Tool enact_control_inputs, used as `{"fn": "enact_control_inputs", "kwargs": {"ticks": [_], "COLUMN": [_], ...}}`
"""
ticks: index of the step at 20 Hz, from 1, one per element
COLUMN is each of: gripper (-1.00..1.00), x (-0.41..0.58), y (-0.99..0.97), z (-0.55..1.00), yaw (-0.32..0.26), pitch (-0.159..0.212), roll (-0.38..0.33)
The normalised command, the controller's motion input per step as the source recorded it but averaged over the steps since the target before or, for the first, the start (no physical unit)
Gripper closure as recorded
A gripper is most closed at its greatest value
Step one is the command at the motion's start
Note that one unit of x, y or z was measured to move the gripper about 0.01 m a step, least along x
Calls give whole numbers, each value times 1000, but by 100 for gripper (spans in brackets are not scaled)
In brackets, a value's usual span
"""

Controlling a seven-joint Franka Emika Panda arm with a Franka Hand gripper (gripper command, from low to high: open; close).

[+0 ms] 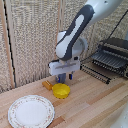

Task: Please reach out your grabber to the yellow dish. Tenderly grip the yellow dish using your grabber. Set the yellow dish on the baking sheet. Posit your grabber on the rim of the baking sheet carrying the yellow dish. Mindfully slide the baking sheet with the yellow dish into the oven. Let go of your grabber's hold on the baking sheet's edge when it is entirely in the oven.

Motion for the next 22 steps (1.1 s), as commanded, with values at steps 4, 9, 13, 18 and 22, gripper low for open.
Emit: {"fn": "enact_control_inputs", "kwargs": {"ticks": [4, 9, 13, 18, 22], "gripper": [-100, -100, 100, 100, 100], "x": [0, 0, 0, 0, 32], "y": [-119, -55, 71, 85, 39], "z": [-503, -373, -76, 0, -6], "yaw": [81, 65, 7, 0, 1], "pitch": [-3, -2, 11, 3, 6], "roll": [-59, -32, -11, -8, -24]}}
